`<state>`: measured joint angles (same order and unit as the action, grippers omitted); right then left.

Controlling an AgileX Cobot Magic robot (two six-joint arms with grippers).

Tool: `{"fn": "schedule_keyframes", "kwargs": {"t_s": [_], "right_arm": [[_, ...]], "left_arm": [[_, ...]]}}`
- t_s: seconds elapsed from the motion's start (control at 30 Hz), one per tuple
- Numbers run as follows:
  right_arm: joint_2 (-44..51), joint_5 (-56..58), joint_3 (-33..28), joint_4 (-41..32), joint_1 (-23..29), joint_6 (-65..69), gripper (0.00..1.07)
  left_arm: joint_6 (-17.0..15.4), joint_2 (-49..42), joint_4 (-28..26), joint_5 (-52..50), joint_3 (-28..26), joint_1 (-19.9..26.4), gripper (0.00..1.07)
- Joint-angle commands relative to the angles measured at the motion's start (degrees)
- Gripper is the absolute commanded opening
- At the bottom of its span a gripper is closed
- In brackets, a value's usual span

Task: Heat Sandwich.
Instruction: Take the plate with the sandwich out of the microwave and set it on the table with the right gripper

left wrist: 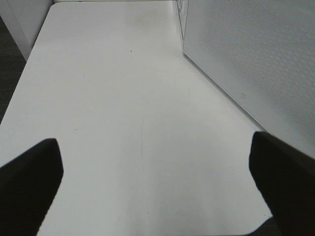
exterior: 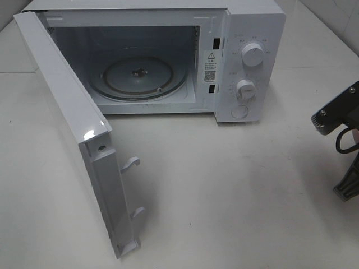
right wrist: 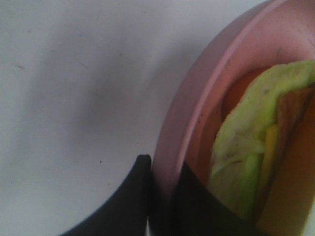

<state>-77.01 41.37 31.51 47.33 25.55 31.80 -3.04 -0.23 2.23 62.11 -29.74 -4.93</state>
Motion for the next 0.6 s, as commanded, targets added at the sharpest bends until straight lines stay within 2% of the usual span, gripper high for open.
{"fn": "schedule_keyframes", "kwargs": {"t_s": [0.03, 0.6], "right_arm": [[-2.52, -1.03, 0.00, 5.79, -2.52, 5.21, 0.00], [-14.84, -6.02, 1.03, 15.93, -7.62, 19.42, 0.01]], "left_arm": [[-0.17, -0.92, 0.00, -0.74, 0.06, 0.17, 0.98], [-0.11, -0.92, 0.00, -0.74, 0.06, 0.17, 0.98]]}}
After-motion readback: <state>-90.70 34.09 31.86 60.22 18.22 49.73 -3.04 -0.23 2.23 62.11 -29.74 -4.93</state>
